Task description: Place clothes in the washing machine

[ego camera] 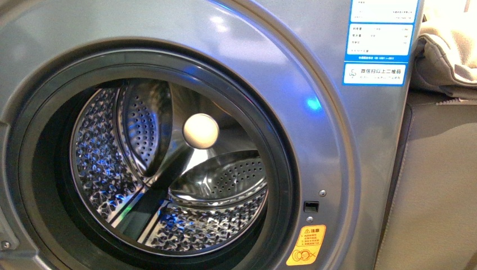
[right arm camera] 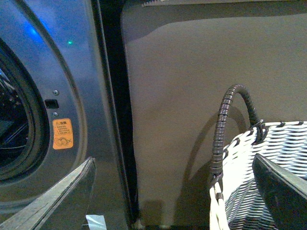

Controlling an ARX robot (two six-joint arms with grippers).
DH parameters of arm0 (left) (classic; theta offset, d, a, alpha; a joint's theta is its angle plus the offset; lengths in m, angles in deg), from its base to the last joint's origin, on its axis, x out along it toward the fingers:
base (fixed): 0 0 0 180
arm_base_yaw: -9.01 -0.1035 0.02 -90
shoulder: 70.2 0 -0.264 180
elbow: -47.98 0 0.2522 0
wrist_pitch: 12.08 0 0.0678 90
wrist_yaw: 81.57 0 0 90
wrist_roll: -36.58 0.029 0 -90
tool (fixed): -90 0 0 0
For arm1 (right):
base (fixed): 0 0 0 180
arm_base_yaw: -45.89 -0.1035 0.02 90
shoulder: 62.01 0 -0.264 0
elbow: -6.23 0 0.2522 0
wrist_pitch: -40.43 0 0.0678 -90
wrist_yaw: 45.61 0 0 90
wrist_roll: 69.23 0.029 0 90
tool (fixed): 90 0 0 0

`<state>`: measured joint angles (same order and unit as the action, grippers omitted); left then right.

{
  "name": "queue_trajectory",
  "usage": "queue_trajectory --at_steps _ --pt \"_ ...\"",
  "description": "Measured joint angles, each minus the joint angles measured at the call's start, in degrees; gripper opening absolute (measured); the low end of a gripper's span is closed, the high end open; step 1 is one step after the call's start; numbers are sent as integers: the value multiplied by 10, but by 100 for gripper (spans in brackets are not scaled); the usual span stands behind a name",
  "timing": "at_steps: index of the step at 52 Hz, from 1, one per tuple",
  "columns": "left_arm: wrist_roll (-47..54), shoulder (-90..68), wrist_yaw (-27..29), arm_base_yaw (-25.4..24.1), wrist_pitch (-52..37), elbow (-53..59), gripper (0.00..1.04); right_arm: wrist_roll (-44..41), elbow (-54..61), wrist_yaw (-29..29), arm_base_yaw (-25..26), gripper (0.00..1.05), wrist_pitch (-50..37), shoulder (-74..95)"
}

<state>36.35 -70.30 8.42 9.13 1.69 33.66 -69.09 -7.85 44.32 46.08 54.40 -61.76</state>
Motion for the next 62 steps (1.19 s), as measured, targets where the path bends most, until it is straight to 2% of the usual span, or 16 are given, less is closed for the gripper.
queue_trajectory --at_steps 62 --pt "0 0 0 0 0 0 98 0 0 0 0 97 0 0"
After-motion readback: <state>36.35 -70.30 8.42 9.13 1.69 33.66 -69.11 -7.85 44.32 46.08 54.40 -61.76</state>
